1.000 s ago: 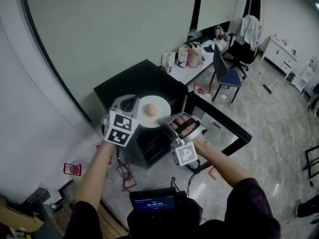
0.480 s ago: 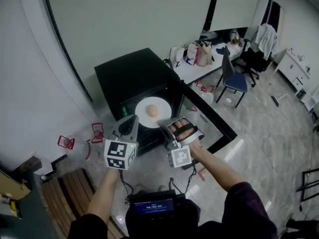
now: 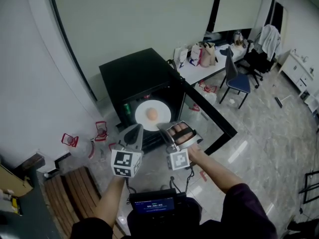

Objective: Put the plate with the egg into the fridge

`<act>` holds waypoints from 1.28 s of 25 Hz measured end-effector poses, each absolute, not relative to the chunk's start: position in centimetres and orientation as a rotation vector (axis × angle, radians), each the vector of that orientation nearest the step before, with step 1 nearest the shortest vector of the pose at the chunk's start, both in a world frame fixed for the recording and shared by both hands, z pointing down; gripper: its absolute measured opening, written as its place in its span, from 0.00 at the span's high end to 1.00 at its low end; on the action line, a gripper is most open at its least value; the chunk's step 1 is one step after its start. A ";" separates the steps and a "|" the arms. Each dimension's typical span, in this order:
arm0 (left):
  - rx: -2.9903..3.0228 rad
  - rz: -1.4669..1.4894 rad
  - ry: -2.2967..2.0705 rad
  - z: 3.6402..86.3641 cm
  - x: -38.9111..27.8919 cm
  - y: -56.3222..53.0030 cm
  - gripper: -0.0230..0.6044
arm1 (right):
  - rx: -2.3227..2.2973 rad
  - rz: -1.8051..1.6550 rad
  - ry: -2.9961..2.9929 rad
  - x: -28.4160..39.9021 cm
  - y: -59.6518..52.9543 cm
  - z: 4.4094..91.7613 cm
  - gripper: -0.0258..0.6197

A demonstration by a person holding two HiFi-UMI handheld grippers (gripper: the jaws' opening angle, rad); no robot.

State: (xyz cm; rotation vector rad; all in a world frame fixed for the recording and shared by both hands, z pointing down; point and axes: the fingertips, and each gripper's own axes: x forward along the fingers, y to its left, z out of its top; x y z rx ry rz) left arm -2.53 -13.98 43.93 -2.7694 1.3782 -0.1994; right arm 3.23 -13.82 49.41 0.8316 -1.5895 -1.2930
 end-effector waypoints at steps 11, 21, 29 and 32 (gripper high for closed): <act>-2.753 -0.196 1.371 43.7 -3.8 -14.0 0.95 | 0.837 -1.283 -1.589 2.4 -14.0 49.6 0.93; -2.781 -0.230 1.371 47.3 -4.9 -15.2 0.95 | 0.792 -1.239 -1.573 1.6 -15.7 53.2 0.93; -2.826 -0.296 1.411 56.4 -4.7 -18.0 0.95 | 0.736 -1.224 -1.559 0.7 -21.0 62.2 0.93; -2.814 -0.325 1.464 60.9 -5.0 -20.2 0.95 | 0.677 -1.211 -1.557 0.6 -24.3 67.2 0.93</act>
